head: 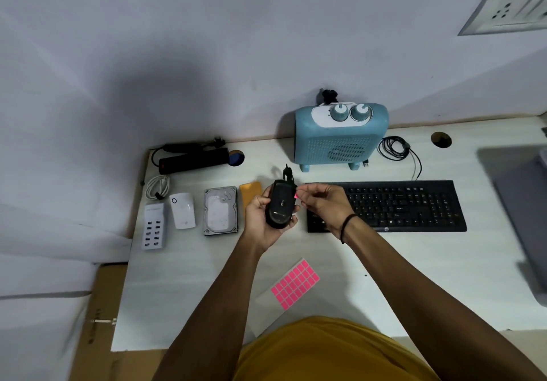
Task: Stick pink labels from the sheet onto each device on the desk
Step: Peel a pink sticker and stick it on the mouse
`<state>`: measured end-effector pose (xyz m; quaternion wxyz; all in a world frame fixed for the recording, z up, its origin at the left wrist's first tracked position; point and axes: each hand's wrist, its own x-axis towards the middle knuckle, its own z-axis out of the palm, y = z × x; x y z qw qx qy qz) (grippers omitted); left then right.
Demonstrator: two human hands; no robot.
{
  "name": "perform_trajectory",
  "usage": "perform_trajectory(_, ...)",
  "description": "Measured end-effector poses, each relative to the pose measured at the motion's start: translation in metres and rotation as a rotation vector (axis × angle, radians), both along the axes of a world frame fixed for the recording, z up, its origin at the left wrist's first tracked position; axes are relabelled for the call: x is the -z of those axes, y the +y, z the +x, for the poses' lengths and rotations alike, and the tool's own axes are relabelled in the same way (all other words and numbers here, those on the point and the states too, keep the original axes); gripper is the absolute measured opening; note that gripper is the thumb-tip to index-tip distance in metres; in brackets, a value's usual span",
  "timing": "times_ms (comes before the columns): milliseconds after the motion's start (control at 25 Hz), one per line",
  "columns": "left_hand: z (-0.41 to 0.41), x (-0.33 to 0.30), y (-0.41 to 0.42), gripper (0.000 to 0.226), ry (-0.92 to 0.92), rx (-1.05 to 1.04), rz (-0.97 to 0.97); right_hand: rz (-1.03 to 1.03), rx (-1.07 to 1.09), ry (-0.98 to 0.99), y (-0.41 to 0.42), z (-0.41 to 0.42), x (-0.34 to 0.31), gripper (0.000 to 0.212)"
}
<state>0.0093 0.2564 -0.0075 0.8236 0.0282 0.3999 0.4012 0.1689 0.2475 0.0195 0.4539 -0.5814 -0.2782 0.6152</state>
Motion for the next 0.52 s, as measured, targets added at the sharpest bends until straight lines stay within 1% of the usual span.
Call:
perform_trajectory(160,-0.002,-0.006,-0.007,0.041,0.003,-0.04,0.01,-0.064,0.096,0.082,-0.008,-0.01,-0.009,0.005)
perform_trajectory(280,-0.002,-0.012,-0.011,0.041,0.01,-0.058,0.025,-0.101,0.105,0.082,-0.013,-0.02,-0.012,0.004)
perform_trajectory(400,-0.002,-0.015,-0.014,0.041,-0.003,-0.063,0.04,-0.1,0.114,0.003,-0.016,-0.024,-0.011,0.006)
perform_trajectory(520,-0.003,-0.016,-0.017,0.041,0.001,-0.058,0.058,-0.088,0.151,-0.169,-0.017,-0.028,-0.012,0.006)
